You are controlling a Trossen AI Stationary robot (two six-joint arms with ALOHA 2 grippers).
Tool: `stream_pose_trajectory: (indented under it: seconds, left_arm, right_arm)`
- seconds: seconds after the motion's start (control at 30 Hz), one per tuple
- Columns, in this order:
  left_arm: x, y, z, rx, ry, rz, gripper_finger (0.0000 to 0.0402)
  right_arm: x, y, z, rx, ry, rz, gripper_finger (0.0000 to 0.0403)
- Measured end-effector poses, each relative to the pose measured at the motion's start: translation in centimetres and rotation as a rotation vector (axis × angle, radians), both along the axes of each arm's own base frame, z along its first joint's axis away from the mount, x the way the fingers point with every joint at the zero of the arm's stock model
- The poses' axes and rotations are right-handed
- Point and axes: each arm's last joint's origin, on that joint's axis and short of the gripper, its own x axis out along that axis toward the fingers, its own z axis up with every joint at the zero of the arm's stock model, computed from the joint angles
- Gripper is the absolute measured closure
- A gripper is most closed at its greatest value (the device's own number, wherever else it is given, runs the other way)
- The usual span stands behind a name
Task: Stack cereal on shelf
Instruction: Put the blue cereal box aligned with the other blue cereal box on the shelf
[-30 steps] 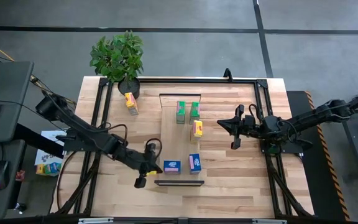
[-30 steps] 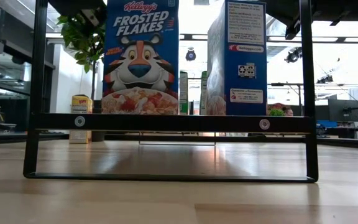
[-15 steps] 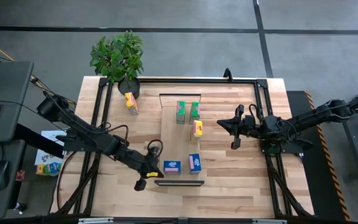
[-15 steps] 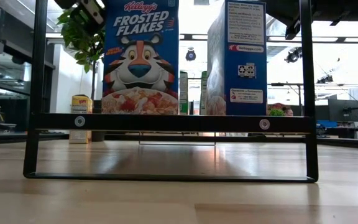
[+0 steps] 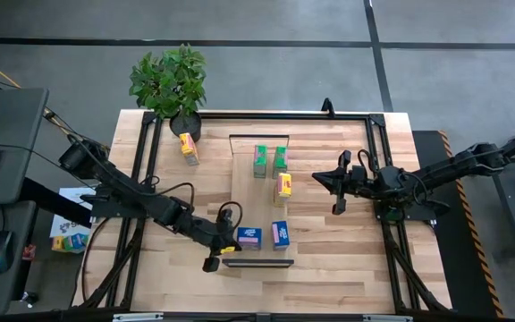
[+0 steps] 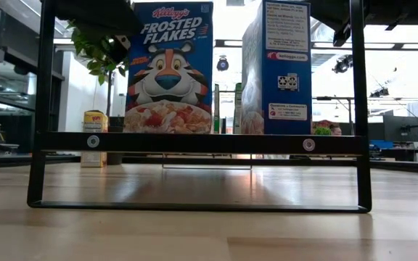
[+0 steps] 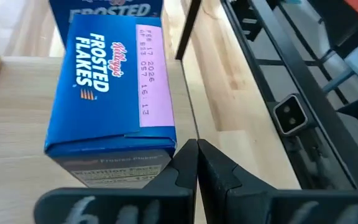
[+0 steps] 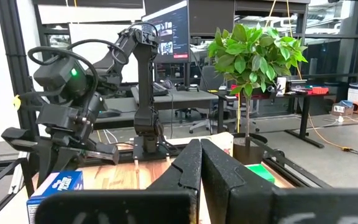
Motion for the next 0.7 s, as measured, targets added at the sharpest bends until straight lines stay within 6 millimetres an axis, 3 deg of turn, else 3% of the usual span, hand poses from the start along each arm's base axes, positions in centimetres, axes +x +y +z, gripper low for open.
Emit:
stream_pose_trajectory:
  seconds: [0.7]
  left_arm:
    - [-0.12, 0.89, -0.53, 0.112, 0.033, 0.087, 0.0401]
  right_arm:
    - [0.0, 0.0, -0.01, 0.0, 0.001, -0.001, 0.0402]
